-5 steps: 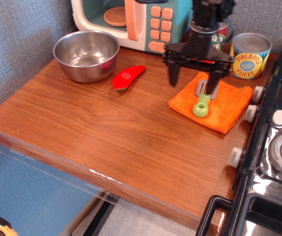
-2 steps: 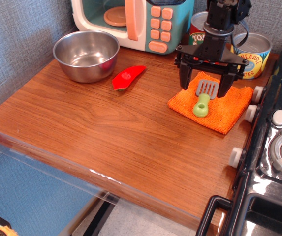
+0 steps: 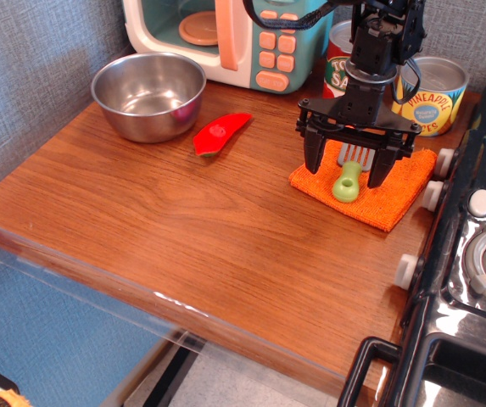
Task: Place green peeler in front of bowl
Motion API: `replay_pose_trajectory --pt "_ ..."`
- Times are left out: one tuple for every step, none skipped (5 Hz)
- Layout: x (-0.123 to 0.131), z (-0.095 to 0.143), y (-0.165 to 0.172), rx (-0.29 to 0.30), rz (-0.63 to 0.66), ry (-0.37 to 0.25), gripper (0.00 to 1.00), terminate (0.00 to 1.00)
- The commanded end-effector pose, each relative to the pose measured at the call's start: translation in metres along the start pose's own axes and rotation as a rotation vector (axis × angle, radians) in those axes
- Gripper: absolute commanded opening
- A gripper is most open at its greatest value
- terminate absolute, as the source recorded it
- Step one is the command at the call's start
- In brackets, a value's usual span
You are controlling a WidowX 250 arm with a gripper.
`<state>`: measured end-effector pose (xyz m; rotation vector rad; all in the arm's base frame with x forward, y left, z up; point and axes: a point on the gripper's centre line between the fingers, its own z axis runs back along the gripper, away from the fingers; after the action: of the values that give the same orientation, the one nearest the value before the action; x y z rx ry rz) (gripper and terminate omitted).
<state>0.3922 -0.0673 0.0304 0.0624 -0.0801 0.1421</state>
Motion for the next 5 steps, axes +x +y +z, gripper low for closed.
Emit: replay_pose_trajectory --pt "0.003 0.006 0.0 -0.003 0.01 -0.019 0.0 0.0" --pt "0.003 0.005 -0.001 0.0 0.003 -0.019 0.0 0.0" --pt "0.002 0.004 -0.001 0.002 -0.003 -0.013 0.0 0.0" --pt "0.007 0.027 0.002 -0.025 -0.056 -0.052 0.0 0.0" --pt "0.009 0.072 0.015 -0.07 -0.091 -0.151 0.0 0.0"
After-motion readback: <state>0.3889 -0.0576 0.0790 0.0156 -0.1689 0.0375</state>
